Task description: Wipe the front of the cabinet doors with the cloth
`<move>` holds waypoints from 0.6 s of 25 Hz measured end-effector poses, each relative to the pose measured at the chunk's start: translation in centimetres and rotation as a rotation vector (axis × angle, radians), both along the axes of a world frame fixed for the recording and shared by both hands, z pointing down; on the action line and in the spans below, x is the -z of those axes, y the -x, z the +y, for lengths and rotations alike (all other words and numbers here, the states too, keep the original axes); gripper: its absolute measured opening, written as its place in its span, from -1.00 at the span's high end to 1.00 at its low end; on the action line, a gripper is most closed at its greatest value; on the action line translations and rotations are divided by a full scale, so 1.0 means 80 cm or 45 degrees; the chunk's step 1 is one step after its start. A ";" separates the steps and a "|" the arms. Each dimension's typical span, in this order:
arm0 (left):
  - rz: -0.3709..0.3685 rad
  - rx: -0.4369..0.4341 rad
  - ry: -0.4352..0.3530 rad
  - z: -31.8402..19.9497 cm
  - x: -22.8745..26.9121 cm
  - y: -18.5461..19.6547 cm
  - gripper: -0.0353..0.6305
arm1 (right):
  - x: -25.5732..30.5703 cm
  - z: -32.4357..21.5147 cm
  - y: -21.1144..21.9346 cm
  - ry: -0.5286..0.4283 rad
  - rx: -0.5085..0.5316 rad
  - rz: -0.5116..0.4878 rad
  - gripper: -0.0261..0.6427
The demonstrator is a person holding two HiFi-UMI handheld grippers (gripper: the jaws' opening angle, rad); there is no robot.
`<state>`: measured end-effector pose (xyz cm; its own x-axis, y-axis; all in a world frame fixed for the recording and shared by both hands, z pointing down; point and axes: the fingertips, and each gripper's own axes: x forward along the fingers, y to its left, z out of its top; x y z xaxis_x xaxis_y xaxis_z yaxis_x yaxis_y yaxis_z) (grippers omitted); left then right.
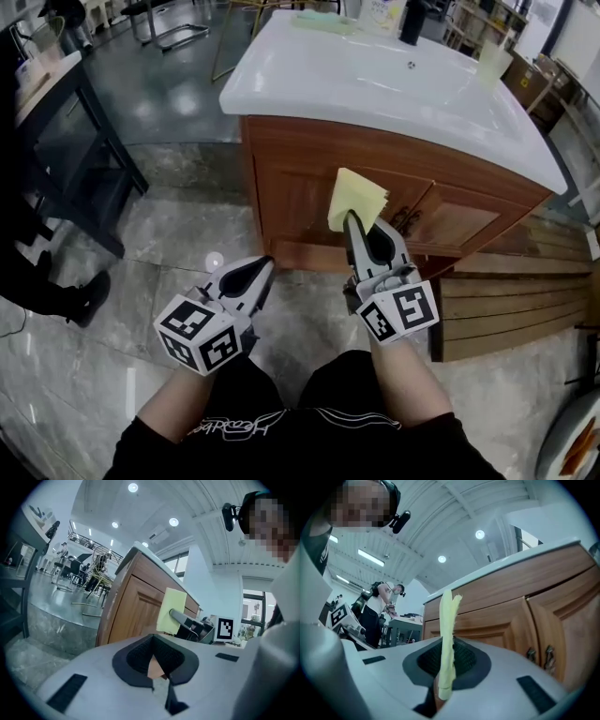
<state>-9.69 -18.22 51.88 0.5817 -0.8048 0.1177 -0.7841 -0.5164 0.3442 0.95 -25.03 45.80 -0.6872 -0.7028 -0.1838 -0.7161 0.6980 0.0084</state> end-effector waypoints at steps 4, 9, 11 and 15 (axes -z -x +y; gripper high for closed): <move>-0.002 0.051 0.017 0.004 -0.010 0.023 0.88 | -0.018 0.010 0.052 0.022 0.118 -0.011 0.80; -0.027 0.104 0.037 0.011 -0.028 0.035 0.88 | -0.041 0.022 0.102 0.045 0.234 -0.002 0.80; -0.021 0.115 0.046 0.014 -0.032 0.039 0.88 | -0.047 0.022 0.117 0.049 0.259 0.005 0.80; -0.026 0.141 0.055 0.019 -0.041 0.051 0.88 | -0.065 0.013 0.141 0.057 0.278 0.047 0.80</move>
<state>-13.75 -16.67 55.13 0.4868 -0.8578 0.1648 -0.8425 -0.4113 0.3479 -10.32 -23.96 51.03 -0.8295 -0.5437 -0.1278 -0.5479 0.8365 -0.0023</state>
